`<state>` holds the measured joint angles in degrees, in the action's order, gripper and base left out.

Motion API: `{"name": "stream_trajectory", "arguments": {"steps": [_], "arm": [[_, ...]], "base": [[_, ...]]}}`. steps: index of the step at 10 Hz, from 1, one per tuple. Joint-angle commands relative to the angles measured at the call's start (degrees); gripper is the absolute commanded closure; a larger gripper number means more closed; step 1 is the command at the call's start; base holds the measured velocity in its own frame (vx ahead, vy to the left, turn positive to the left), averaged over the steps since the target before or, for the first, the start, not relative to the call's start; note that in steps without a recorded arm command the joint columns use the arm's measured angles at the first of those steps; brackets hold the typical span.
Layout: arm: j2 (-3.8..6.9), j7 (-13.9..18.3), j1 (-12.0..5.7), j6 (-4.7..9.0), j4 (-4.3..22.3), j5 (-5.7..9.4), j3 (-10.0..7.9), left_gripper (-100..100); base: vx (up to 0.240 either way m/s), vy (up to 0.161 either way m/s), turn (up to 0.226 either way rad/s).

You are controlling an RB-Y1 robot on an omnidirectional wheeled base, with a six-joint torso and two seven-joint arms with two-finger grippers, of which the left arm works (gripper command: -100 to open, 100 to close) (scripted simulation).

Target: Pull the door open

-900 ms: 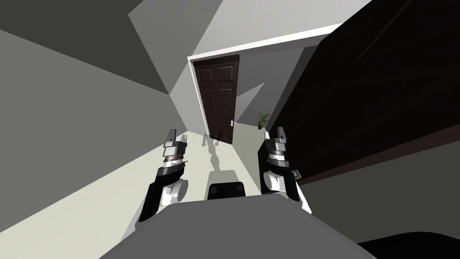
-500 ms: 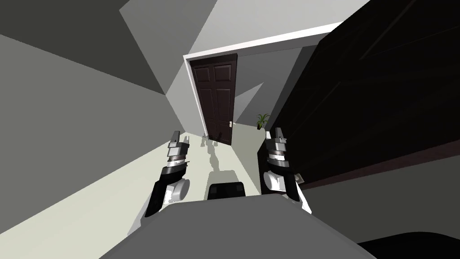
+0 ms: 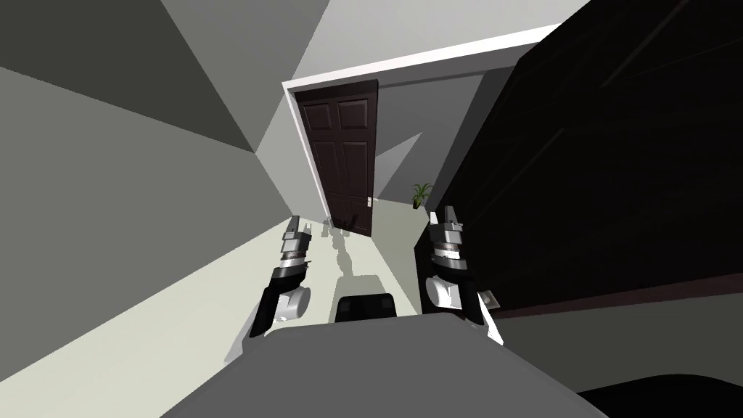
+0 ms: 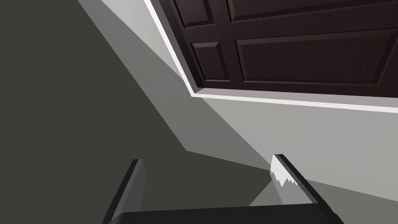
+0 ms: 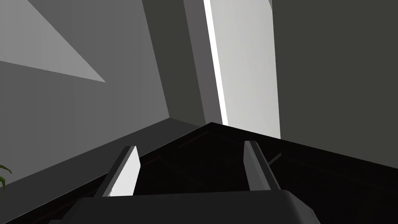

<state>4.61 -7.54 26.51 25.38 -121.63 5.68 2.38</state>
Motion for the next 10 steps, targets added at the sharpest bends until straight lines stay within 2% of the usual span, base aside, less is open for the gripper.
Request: {"name": "stream_trajectory", "arguments": {"steps": [1,10], "arm": [[0.5,0.6,-0.49,0.54,1.9,0.16,0.06,-100],[2.29,3.1,-3.95,3.73,13.1,0.6,0.67,-100]], "base": [[0.141,-0.031,-0.081],[0.1,-0.025,-0.057]]}}
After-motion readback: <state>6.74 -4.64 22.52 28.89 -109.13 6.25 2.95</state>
